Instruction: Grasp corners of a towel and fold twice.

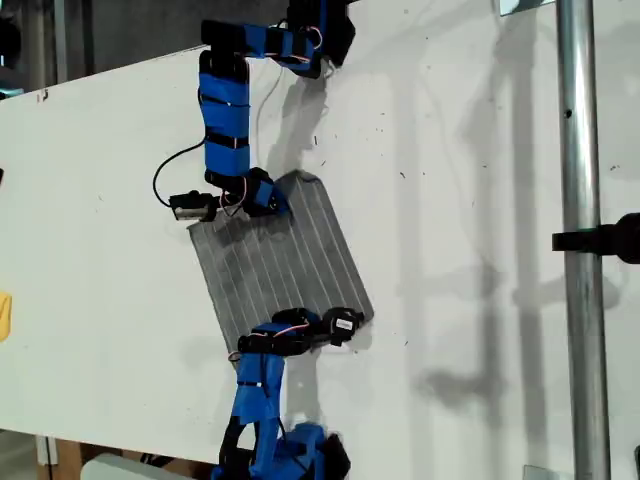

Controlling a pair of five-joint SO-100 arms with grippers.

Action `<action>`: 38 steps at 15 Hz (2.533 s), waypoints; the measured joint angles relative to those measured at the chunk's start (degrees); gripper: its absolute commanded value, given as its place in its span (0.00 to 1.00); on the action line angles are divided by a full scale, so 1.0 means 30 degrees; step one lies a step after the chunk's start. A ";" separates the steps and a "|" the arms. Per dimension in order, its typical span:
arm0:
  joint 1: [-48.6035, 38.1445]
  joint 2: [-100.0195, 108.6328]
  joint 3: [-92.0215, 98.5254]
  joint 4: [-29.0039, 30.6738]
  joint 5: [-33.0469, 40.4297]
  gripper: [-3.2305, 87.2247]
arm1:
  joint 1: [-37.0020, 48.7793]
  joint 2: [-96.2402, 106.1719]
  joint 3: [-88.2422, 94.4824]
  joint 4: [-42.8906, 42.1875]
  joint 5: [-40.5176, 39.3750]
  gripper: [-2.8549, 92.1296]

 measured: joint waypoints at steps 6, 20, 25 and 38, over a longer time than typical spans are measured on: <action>0.1113 0.4307 -0.4893 0.6035 0.2168 0.00 | 0.1729 0.8701 -0.0088 0.5420 -0.1318 0.03; 0.1143 1.5850 -0.3984 1.1367 0.3105 0.01 | -0.3252 1.8691 -0.4629 1.2861 -0.4863 0.44; 0.1143 1.5879 -0.3779 1.1338 0.2812 0.01 | -0.3691 1.4824 -0.3838 1.3125 -0.9375 0.47; 0.1201 1.5732 -0.2812 1.0928 0.2783 0.01 | -0.1816 0.4248 0.3838 0.1318 -1.4590 0.42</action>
